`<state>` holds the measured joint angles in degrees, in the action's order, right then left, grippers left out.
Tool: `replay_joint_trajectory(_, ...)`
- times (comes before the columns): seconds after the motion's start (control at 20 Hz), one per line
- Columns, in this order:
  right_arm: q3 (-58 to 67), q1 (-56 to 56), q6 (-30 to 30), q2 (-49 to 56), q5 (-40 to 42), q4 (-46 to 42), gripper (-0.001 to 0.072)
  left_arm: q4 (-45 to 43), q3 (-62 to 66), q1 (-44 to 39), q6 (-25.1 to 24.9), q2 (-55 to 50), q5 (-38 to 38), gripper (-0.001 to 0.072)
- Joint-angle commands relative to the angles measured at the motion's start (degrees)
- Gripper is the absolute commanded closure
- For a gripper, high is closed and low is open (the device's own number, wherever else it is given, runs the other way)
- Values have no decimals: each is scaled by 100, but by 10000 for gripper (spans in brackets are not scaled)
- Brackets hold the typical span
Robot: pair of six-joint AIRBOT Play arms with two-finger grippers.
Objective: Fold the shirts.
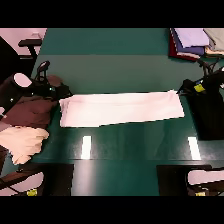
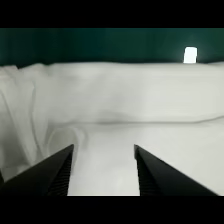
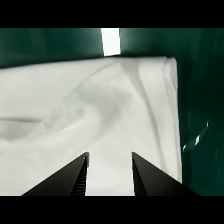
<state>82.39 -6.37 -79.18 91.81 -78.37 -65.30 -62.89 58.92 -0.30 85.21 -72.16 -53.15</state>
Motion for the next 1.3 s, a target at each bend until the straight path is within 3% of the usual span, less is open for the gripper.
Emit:
replay_joint_trajectory(0.0,496,-221,273,219,-293,127,299,11,459,-2,-20,-109,-208,241)
replay_joint_trajectory(0.05,490,-372,415,210,-409,122,297,57,560,-15,-22,-109,-308,275)
replay_joint_trajectory(0.15,391,-743,431,273,-699,133,136,146,614,-72,-160,-111,-374,651)
replay_joint_trajectory(0.2,238,-887,431,299,-767,140,120,151,612,-129,-225,-111,-350,681)
replay_joint_trajectory(0.35,-424,-1152,634,315,-481,162,130,184,612,-511,-225,-125,-105,681)
replay_joint_trajectory(0.5,-1005,-1115,929,317,-72,715,159,195,608,-951,-81,-190,170,682)
replay_joint_trajectory(0.55,-1102,-1047,935,343,72,826,199,201,608,-1084,63,-243,280,681)
replay_joint_trajectory(0.7,-922,-706,935,654,33,881,206,260,610,-1508,188,-479,535,682)
replay_joint_trajectory(0.75,-828,-568,935,732,13,881,282,365,612,-1641,186,-570,612,682)
replay_joint_trajectory(0.85,-675,-319,935,767,28,872,549,737,629,-1897,181,-833,901,682)
replay_joint_trajectory(0.9,-575,-234,935,734,-28,866,649,935,658,-2015,179,-994,1056,682)
replay_joint_trajectory(1.0,-348,-184,909,529,-166,885,696,1163,901,-2221,177,-1384,1064,682)
replay_joint_trajectory(1.25,254,131,809,-452,-378,1606,697,1239,2015,-2848,136,-2452,1003,682)
